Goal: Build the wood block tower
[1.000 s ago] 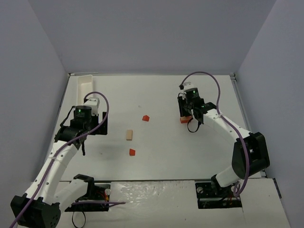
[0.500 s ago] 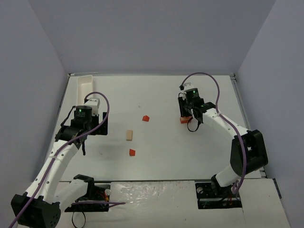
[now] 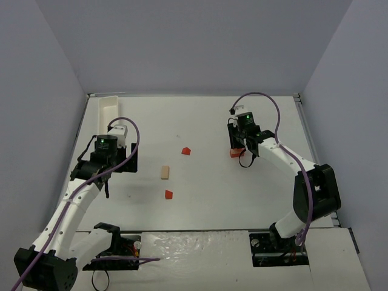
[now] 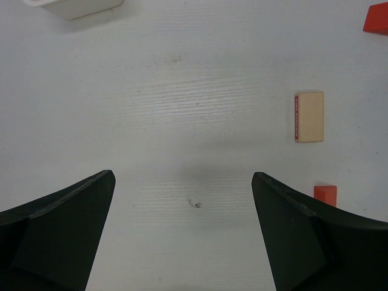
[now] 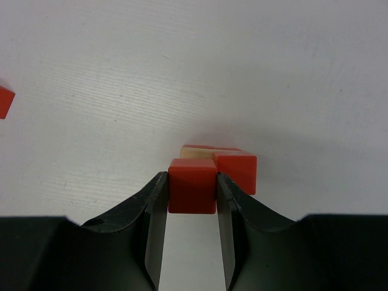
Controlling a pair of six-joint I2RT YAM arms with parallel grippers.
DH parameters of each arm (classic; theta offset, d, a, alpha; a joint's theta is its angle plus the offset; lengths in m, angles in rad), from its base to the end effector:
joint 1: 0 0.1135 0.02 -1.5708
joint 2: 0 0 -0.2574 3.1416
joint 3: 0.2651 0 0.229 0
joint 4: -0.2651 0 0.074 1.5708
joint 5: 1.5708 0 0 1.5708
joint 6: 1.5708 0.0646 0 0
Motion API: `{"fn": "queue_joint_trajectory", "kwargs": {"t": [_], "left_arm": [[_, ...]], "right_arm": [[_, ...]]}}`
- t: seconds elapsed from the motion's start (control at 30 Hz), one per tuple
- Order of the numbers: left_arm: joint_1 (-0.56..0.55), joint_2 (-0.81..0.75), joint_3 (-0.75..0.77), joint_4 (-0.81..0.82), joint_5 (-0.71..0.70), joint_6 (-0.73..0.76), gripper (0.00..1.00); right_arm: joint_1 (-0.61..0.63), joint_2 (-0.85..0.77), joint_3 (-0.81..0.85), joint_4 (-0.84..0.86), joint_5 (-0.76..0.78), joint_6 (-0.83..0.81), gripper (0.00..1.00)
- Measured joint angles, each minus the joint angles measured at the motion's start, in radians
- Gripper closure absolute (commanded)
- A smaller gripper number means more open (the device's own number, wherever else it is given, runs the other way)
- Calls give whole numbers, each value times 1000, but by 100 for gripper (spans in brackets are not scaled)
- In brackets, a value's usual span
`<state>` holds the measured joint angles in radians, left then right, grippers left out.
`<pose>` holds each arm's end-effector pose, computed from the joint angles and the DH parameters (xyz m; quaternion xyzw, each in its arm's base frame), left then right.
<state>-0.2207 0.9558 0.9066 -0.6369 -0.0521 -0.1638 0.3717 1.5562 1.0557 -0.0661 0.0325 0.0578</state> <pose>0.1982 -0.0410 0.2850 0.0146 0.9034 -0.0587 0.4245 0.3323 0.1273 0.2431 -0.1293 0.8669 0.0886 0.4732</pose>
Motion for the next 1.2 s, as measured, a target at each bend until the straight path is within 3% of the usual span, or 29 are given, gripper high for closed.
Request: {"fn": "queue_joint_trajectory", "kwargs": {"t": [1.2], "left_arm": [[0, 2, 0, 0, 0, 0, 5]], "right_arm": [[-5, 6, -1, 4, 0, 1, 95]]}}
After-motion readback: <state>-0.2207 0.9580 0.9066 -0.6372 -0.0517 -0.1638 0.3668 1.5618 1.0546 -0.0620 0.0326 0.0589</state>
